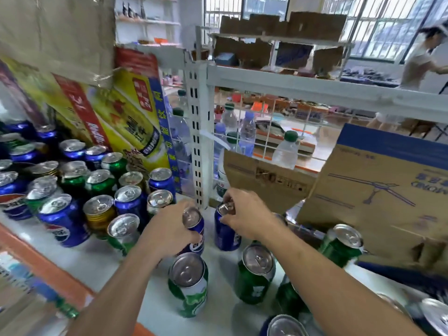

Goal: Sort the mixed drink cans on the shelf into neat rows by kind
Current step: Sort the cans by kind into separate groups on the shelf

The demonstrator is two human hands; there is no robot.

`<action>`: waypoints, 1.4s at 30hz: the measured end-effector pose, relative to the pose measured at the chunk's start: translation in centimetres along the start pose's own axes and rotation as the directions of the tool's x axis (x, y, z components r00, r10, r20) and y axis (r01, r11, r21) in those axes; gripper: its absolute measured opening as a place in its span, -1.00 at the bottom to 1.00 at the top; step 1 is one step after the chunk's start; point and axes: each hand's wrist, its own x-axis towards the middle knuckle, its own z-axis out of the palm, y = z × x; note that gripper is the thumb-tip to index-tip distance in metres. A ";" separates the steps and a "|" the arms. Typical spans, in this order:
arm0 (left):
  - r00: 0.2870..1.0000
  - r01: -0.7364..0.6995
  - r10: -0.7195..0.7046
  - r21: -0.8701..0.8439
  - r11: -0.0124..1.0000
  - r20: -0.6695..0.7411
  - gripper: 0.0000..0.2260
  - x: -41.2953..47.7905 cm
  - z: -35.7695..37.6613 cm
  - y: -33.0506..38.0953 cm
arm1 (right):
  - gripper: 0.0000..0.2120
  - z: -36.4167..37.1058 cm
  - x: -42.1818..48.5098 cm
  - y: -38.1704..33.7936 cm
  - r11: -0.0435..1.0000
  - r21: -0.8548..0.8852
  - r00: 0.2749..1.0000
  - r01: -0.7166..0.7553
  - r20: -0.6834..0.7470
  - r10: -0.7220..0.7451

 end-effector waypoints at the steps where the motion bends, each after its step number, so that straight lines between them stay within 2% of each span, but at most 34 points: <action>1: 1.000 0.002 -0.002 0.001 1.000 0.004 -0.51 0.2 -0.1 -0.2 | -0.71 0.0 0.2 -0.1 1.000 -0.006 1.000 0.002 0.003 -0.002; 7: 0.997 -0.053 0.043 0.161 0.985 0.063 -0.38 0.2 -0.3 0.4 | -0.54 -1.1 0.3 -0.2 0.999 -0.038 0.997 -0.026 0.078 0.029; 10: 0.984 -0.176 0.175 0.211 0.962 0.021 -0.44 -0.3 -0.2 2.7 | -0.55 -2.3 -0.6 0.4 1.000 -0.019 0.996 -0.022 0.083 0.024; 13: 0.956 -0.294 0.292 0.176 0.940 0.038 -0.49 -0.9 0.3 5.8 | -0.58 -4.2 -2.8 2.1 0.999 -0.023 0.999 -0.049 -0.008 0.049; 16: 0.903 -0.427 0.413 0.138 0.893 0.119 -0.49 -1.8 1.6 9.3 | -0.60 -6.6 -6.1 5.3 0.987 -0.008 0.983 -0.161 -0.095 0.160; 20: 0.776 -0.601 0.549 0.102 0.793 0.310 -0.47 -3.2 4.6 13.9 | -0.61 -9.6 -10.9 9.7 0.934 -0.054 0.929 -0.352 -0.146 0.342; 24: 0.670 -0.693 0.505 0.214 0.689 0.543 -0.33 -4.4 8.4 16.6 | -0.66 -10.4 -15.8 12.6 0.880 -0.128 0.888 -0.458 -0.026 0.459; 27: 0.657 -0.700 0.412 0.308 0.644 0.631 -0.27 -4.9 10.8 17.1 | -0.59 -10.1 -18.8 14.0 0.827 -0.200 0.837 -0.526 0.053 0.545; 30: 0.628 -0.712 0.427 0.259 0.652 0.651 -0.33 -5.7 12.0 17.9 | -0.51 -9.4 -20.7 15.4 0.801 -0.191 0.797 -0.568 0.115 0.593; 32: 0.600 -0.726 0.483 0.181 0.664 0.638 -0.43 -6.2 12.7 19.0 | -0.53 -9.0 -21.3 15.7 0.805 -0.154 0.797 -0.573 0.123 0.591; 34: 0.580 -0.727 0.510 0.122 0.676 0.635 -0.40 -6.8 13.5 19.9 | -0.59 -9.0 -21.7 15.9 0.814 -0.118 0.805 -0.570 0.120 0.581; 39: 0.616 -0.699 0.482 0.150 0.699 0.623 -0.39 -7.4 14.9 21.2 | -0.59 -9.5 -22.7 17.2 0.816 0.023 0.816 -0.578 0.020 0.578; 40: 0.624 -0.695 0.478 0.158 0.702 0.619 -0.41 -7.4 14.8 21.3 | -0.61 -9.7 -23.0 17.8 0.809 0.057 0.808 -0.585 -0.041 0.588; 42: 0.642 -0.677 0.473 0.156 0.719 0.604 -0.45 -7.6 14.6 21.5 | -0.63 -9.9 -23.2 19.1 0.802 0.017 0.776 -0.598 -0.237 0.584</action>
